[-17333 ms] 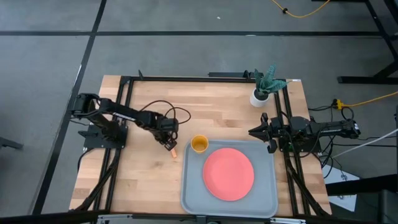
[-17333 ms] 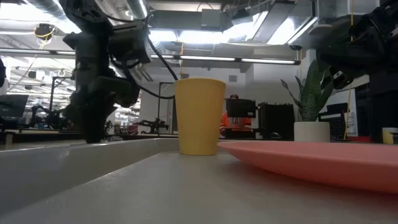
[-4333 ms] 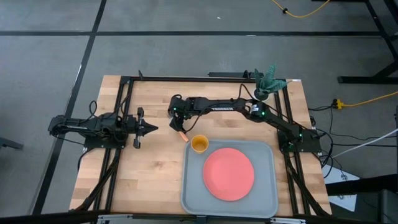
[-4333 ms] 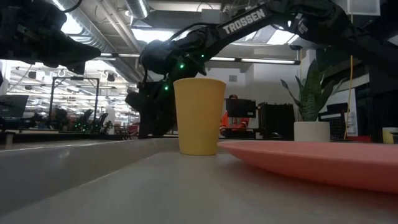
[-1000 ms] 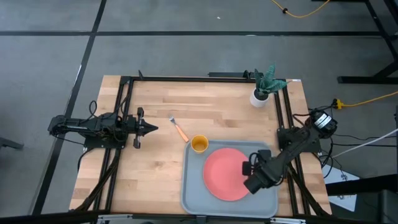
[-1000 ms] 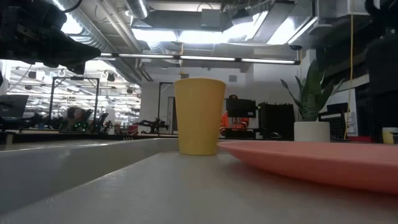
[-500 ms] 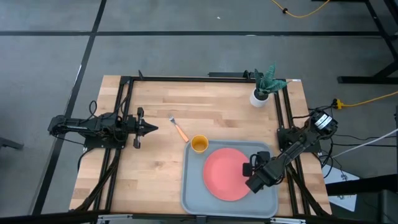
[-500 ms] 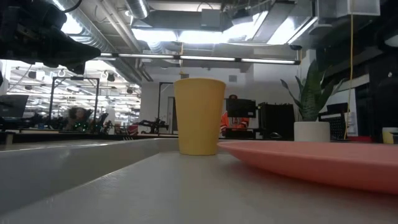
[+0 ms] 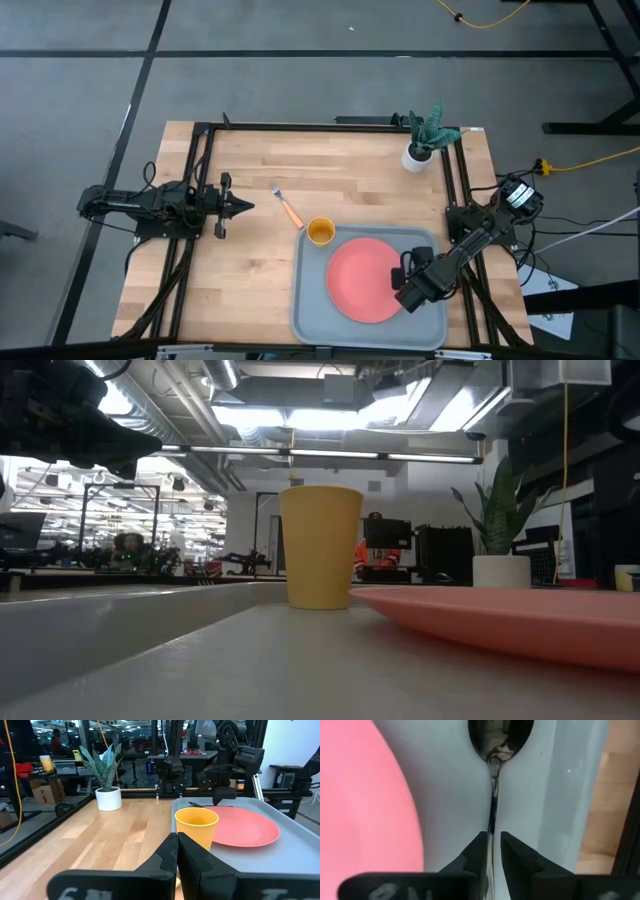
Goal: Pick and place plate/cup/fork/spoon on tray
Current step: Put the orange fork on the light blue tray
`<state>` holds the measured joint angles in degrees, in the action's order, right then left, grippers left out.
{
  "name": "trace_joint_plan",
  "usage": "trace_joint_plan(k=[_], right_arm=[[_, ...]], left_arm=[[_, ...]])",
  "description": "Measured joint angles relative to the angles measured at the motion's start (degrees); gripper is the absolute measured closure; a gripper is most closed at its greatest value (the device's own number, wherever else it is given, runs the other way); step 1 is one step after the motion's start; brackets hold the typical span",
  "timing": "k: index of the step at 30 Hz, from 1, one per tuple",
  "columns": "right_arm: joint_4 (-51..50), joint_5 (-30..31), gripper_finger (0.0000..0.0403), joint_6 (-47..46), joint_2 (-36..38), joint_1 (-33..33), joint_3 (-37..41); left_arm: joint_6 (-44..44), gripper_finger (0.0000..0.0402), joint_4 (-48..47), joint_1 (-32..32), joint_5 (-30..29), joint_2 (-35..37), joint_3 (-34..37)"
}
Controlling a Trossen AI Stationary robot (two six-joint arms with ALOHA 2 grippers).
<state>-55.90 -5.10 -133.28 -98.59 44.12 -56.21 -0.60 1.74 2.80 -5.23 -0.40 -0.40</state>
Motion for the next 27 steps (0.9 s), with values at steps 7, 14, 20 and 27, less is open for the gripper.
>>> trace_joint_plan(k=[7, 14, 20, 27], right_arm=[[-0.1, 0.1, 0.0343, 0.0, 0.1, -0.5, -2.2], [-17.6, 15.9, 0.0342, 4.0, 0.5, -2.8, -17.6], [-23.3, 52.3, 0.0342, 18.4, 0.6, -5.9, -30.4], [-13.5, 68.2, 0.0341, 50.1, 0.6, -17.8, -38.2]], left_arm=[[0.0, 0.0401, 0.0, 0.0, 0.0, 0.0, 0.0], [0.0, 0.0401, 0.0, 0.0, 0.0, 0.0, 0.0], [0.0, 0.0401, 0.0, 0.0, 0.0, 0.0, 0.0], [0.0, 0.0401, 0.0, 0.0, 0.0, 0.0, 0.0]])
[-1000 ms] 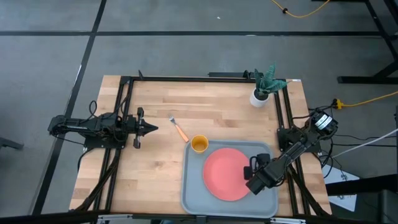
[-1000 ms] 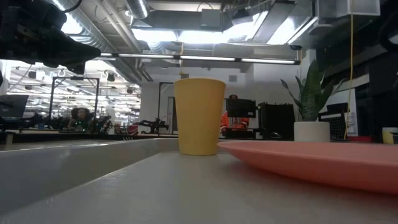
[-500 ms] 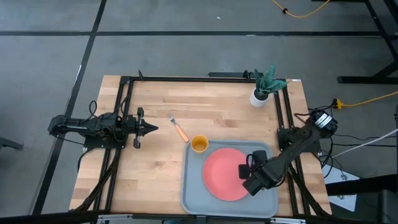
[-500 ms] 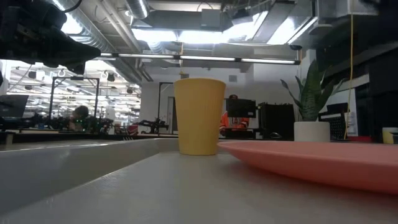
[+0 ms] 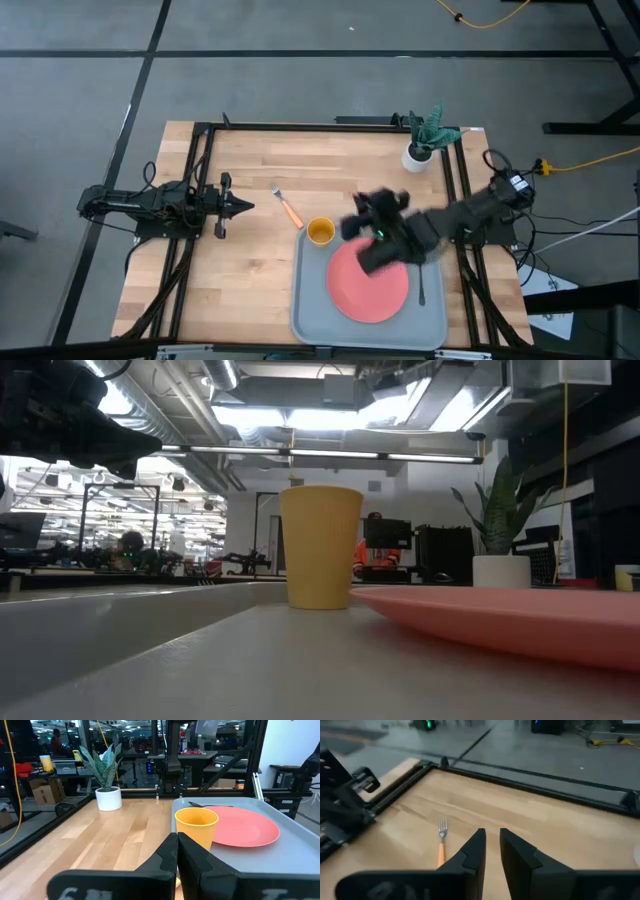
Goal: Pick and place plate/cup/fork/spoon on tray
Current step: Put the orange fork on the light blue tray
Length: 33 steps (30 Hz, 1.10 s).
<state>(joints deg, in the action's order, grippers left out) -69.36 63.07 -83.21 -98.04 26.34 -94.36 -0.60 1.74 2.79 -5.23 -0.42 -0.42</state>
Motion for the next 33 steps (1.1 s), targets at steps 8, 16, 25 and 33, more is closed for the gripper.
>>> trace_joint_plan(k=[8, 16, 25, 33], right_arm=[[30.1, -27.4, 0.0341, 42.1, -2.0, -20.5, 0.0], [43.9, -51.0, 0.0341, 54.3, -9.7, -32.2, 0.1], [52.9, -64.1, 0.0341, 58.2, -20.7, -36.4, -0.2], [48.5, -77.4, 0.0341, 64.3, -33.5, -38.7, -12.7]], left_arm=[[0.0, 0.0401, 0.0, 0.0, 0.0, 0.0, 0.0], [0.0, 0.0401, 0.0, 0.0, 0.0, 0.0, 0.0], [0.0, 0.0401, 0.0, 0.0, 0.0, 0.0, 0.0], [0.0, 0.0401, 0.0, 0.0, 0.0, 0.0, 0.0]])
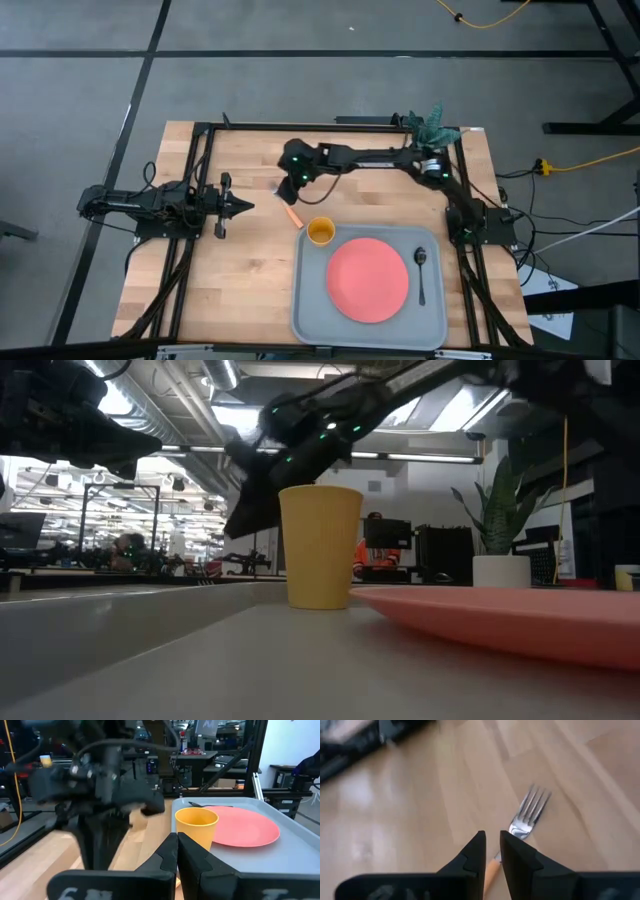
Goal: Pick and place plate/cup/fork/spoon on tray
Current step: Put the orange fork on the light blue tray
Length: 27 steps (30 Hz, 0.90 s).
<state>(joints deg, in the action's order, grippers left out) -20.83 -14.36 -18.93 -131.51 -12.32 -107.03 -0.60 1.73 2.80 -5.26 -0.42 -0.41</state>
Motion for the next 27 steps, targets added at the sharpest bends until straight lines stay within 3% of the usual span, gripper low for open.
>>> trace_joint_plan(k=[6, 11, 27], right_arm=[[-15.9, -2.9, 0.0346, 9.0, -9.7, -0.4, -16.5], [-20.2, -12.1, 0.0361, 10.4, -14.2, -0.8, -24.7], [-18.9, -15.3, 0.0394, 8.8, -15.3, -0.6, -21.9]], left_arm=[[0.0, 0.0401, 0.0, 0.0, 0.0, 0.0, 0.0], [0.0, 0.0401, 0.0, 0.0, 0.0, 0.0, 0.0], [0.0, 0.0401, 0.0, 0.0, 0.0, 0.0, 0.0]])
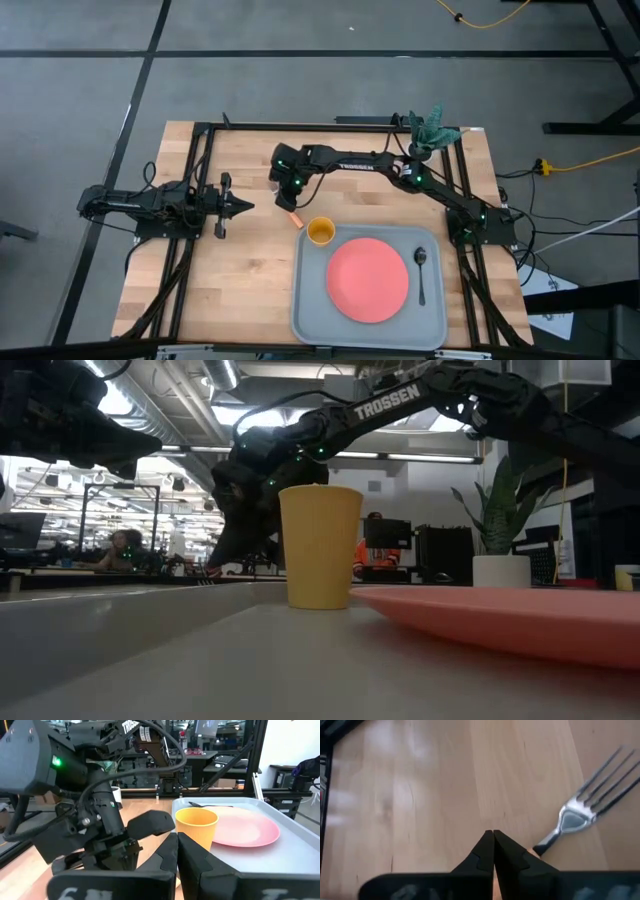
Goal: Pick and place plate/cup/fork/spoon on tray
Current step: Put the orange fork on the light blue tray
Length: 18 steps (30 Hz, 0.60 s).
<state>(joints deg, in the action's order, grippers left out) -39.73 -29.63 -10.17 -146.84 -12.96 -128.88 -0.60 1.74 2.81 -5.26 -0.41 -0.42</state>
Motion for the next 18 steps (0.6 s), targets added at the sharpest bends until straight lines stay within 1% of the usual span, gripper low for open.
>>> trace_joint_plan(k=[4, 9, 13, 18], right_arm=[[1.1, 0.0, 0.0394, 0.0, 0.0, 0.1, 0.0], [5.1, 0.1, 0.0393, 0.0, -1.8, 0.3, 0.0], [5.8, 0.3, 0.0393, 0.0, -2.9, 0.4, 0.0], [3.7, 3.4, 0.0393, 0.2, -2.8, 0.4, 0.0]], left_arm=[[0.0, 0.0401, 0.0, 0.0, 0.0, 0.0, 0.0], [0.0, 0.0401, 0.0, 0.0, 0.0, 0.0, 0.0], [0.0, 0.0401, 0.0, 0.0, 0.0, 0.0, 0.0], [0.0, 0.0401, 0.0, 0.0, 0.0, 0.0, 0.0]])
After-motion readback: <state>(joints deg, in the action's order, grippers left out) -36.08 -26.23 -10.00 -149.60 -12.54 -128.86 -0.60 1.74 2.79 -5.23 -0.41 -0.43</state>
